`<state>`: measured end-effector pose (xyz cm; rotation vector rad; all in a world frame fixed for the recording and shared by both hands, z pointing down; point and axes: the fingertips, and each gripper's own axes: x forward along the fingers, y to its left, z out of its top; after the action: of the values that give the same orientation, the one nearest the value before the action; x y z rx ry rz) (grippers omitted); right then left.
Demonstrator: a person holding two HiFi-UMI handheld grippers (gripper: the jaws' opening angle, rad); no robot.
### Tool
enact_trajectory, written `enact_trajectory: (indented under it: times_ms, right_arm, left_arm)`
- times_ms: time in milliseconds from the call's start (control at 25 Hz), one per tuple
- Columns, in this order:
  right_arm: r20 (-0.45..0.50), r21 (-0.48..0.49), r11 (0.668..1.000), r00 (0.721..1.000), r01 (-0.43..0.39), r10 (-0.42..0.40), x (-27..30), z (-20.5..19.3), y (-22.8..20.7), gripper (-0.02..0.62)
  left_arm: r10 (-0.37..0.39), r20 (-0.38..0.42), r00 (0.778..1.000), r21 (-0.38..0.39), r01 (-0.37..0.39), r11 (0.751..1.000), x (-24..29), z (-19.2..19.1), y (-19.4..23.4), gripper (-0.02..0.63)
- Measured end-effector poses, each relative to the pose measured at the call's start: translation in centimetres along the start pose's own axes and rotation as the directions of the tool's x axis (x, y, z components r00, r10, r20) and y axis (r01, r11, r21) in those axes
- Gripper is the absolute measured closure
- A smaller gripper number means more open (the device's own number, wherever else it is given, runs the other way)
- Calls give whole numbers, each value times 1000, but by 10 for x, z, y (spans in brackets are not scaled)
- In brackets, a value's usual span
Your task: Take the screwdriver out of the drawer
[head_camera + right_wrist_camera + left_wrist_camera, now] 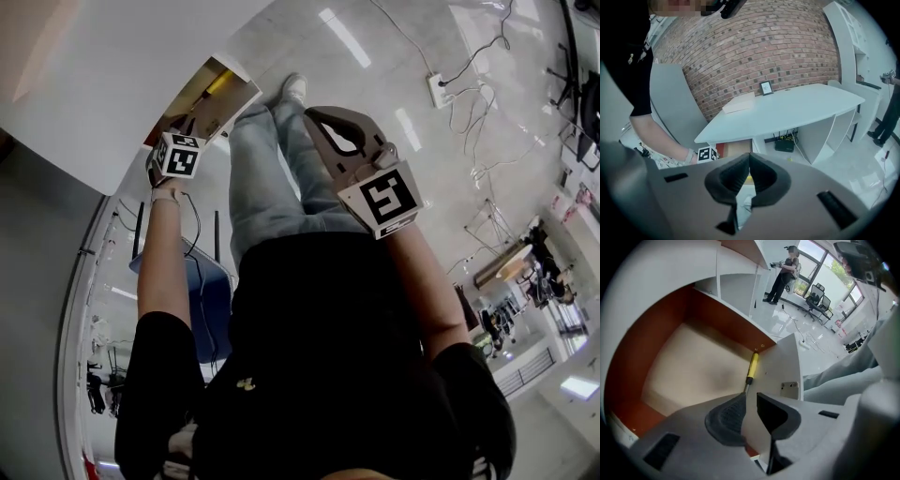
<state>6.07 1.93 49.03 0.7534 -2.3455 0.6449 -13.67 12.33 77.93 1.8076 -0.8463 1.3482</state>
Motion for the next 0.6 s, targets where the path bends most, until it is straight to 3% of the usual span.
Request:
enact_trajectory:
  times_ms: [200,600]
  right_arm:
    - [-22,17,1000,1000,1,-1,7,-15,-3,584]
    - [-67,53,998,998,27,-23,14,-37,-11,584]
  left_arm:
    - [5,-54,999,-12,-6,1000,38,-19,9,541]
    - [30,-160,987,87,-16,996,84,-38,22,543]
